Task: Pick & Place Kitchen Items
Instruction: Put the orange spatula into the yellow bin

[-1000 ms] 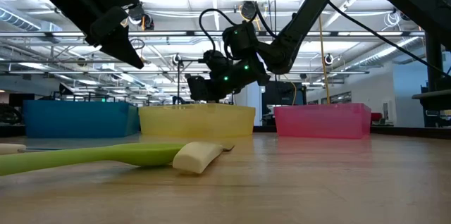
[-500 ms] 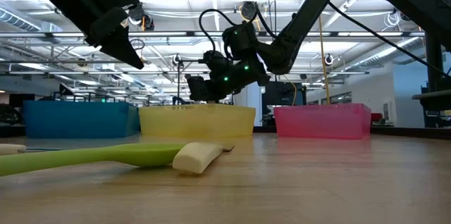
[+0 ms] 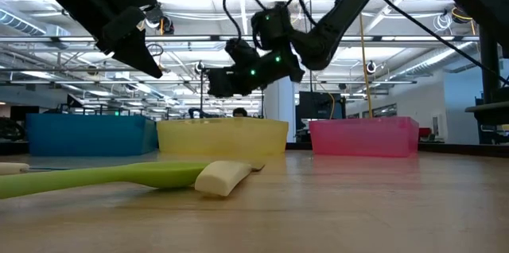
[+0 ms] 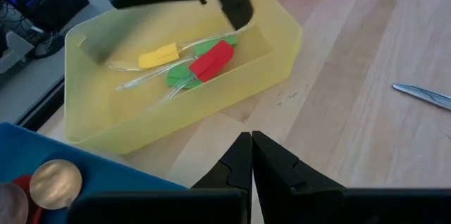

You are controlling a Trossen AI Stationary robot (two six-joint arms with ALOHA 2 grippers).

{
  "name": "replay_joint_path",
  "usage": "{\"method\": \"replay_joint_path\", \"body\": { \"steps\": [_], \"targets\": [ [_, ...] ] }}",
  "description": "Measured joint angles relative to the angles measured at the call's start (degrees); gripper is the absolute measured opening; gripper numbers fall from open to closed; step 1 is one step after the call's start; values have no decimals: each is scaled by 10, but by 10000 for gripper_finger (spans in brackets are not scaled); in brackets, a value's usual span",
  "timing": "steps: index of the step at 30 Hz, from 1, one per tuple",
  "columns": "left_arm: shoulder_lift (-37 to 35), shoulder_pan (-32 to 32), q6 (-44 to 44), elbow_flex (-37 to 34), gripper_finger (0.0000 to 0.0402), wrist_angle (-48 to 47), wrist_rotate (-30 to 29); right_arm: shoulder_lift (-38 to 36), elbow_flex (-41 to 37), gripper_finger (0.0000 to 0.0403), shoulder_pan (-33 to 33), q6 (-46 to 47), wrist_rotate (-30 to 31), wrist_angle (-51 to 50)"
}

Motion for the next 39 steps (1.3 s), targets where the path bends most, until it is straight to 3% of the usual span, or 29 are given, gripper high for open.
{"method": "replay_joint_path", "body": {
  "steps": [7,19,32,39],
  "targets": [
    [0,0,-10,0,17,0,1,-26,0,149,26,-27,0,-13],
    [0,-3,-32,0,17,0,85,-38,0,236,85,-57,0,-32],
    [0,-78,-66,0,17,1,107,-77,0,242,178,13,-4,-276],
    [0,-111,-82,0,17,21,106,-78,0,235,224,13,-156,-323]
  ]
}}
